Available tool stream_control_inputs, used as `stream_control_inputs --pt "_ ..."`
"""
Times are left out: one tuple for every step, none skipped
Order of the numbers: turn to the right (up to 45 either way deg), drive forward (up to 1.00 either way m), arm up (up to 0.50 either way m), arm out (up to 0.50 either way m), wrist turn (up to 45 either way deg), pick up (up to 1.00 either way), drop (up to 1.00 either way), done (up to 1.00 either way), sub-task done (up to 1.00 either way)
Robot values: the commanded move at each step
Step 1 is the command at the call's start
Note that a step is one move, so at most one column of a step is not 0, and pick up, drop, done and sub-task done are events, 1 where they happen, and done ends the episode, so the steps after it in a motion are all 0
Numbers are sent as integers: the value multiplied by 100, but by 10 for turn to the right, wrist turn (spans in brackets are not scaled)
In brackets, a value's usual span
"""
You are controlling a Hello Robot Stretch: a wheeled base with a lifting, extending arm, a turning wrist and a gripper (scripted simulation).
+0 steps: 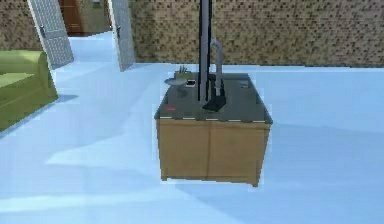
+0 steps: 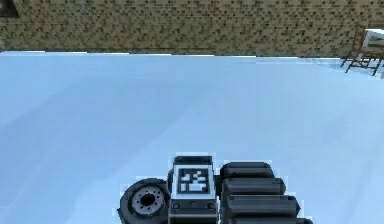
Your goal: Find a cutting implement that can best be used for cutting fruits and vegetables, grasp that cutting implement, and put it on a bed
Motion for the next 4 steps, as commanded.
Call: stream_control_inputs --pt "-330 0 0 0 0 0 0 0 0" --pt "-30 0 0 0 0 0 0 0 0" --pt "0 100 0 0 0 0 0 0 0" --pt "0 55 0 0 0 0 0 0 0"
